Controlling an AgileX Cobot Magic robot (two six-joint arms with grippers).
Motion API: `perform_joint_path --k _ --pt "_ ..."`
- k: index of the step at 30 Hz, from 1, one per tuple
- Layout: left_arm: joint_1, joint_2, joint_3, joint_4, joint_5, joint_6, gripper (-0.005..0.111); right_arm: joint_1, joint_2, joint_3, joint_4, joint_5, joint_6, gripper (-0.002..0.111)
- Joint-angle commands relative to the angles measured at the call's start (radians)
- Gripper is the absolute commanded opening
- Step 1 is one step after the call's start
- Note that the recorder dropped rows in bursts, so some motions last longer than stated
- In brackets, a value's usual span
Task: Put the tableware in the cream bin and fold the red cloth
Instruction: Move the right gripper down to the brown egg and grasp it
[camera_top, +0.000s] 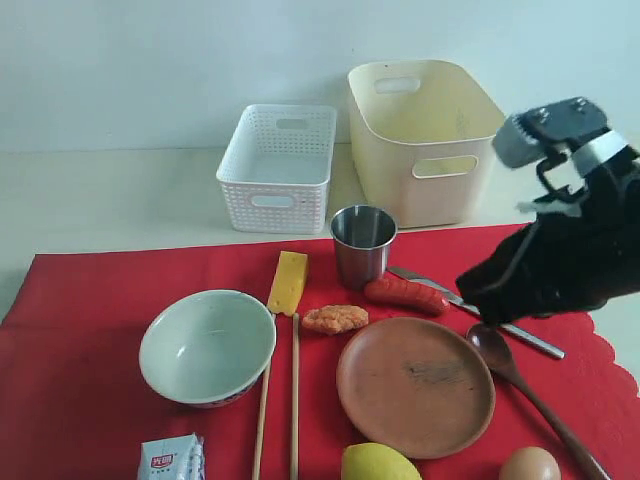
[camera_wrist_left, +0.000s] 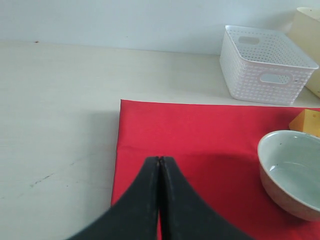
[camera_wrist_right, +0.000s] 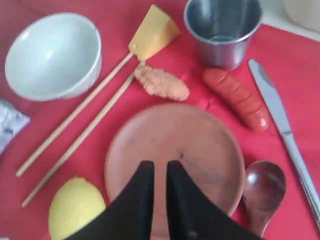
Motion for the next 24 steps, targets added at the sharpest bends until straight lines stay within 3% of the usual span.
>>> perform_joint_path --k 1,6,10,24 --pt "0.003 -0.005 0.003 0.0 -0.009 -0.001 0.0 0.061 0.015 -0.01 -0.219 0.079 0.033 0.028" --pt "0.003 -0.005 0.003 0.0 -0.009 -0.001 0.0 0.11 0.017 -0.007 -0.373 0.136 0.035 0.049" --pt "0.003 -0.005 0.003 0.0 -0.009 -0.001 0.0 0.128 0.028 -0.004 -0.475 0.202 -0.006 0.057" --pt "0.003 -0.005 0.003 0.0 -0.009 -0.001 0.0 0.201 0.052 0.091 -0.522 0.241 -0.203 0.061"
